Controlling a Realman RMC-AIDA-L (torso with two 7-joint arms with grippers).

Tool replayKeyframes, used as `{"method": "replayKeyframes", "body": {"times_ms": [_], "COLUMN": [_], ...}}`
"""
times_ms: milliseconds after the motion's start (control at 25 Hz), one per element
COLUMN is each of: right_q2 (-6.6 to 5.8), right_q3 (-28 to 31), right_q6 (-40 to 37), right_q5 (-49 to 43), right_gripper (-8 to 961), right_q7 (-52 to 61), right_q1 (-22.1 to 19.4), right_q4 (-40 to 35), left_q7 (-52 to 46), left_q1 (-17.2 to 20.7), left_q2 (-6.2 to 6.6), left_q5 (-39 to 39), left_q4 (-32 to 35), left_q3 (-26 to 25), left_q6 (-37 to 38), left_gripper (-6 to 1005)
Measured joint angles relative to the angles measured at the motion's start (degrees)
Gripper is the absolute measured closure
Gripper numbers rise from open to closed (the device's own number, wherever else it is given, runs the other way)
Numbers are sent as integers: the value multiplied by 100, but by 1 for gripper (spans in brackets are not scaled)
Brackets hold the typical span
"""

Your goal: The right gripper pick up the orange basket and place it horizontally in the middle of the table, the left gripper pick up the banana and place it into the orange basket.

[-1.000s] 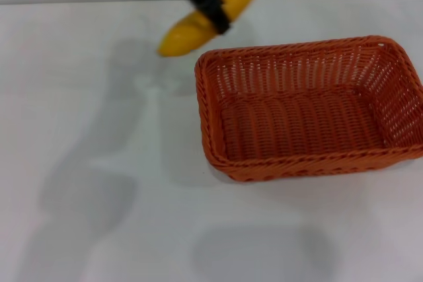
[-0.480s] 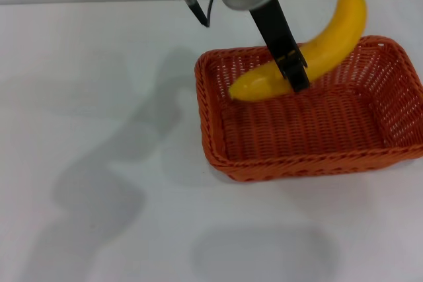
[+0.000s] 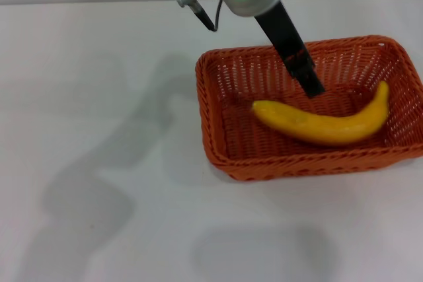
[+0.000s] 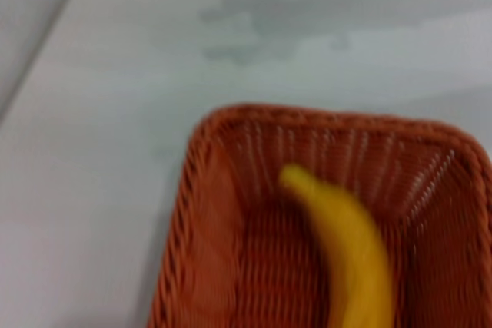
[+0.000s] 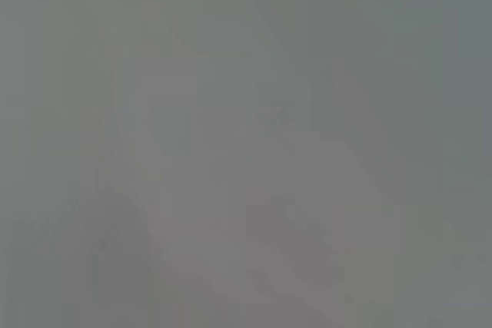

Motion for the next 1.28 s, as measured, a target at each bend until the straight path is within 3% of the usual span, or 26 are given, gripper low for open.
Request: {"method": "replayKeyframes", "body": {"times_ms": [160,320,440,600,720,920,1280], "right_q2": [-8,-27,-83,-181,-191,-139,-23], "right_q3": [2,40,40,42,60,91,320], "right_q6": [142,453,509,500,476,466,-152], "right_q5": [15,119,204,303,314,319,322], "right_gripper": [305,305,305,305,305,305,305], "right_q7": [-509,-1061,-1069,-1028,-981,-834,-802], "right_q1": [-23,-11,-11,-12,-56,-159,-449], "right_q4": [63,255,322,540,562,564,795], "left_q7": [190,471,924,2154,3318,4891,7080], "left_q1": [786,1955,2961,4280,5178,6086,6322], "left_q2": [15,6,13,4,-14,-30,-35], "left_q5": [-24,-168,-791,-2302,-3441,-4874,-6259], "left_q4": [-919,-1907,-2556,-2887,-2753,-2051,176], "left_q3": [-325,-586,-902,-1592,-2052,-2521,-3767], "left_q6": [138,472,819,1090,1122,998,24], "left_gripper": [143,109,109,109,109,109,109]}}
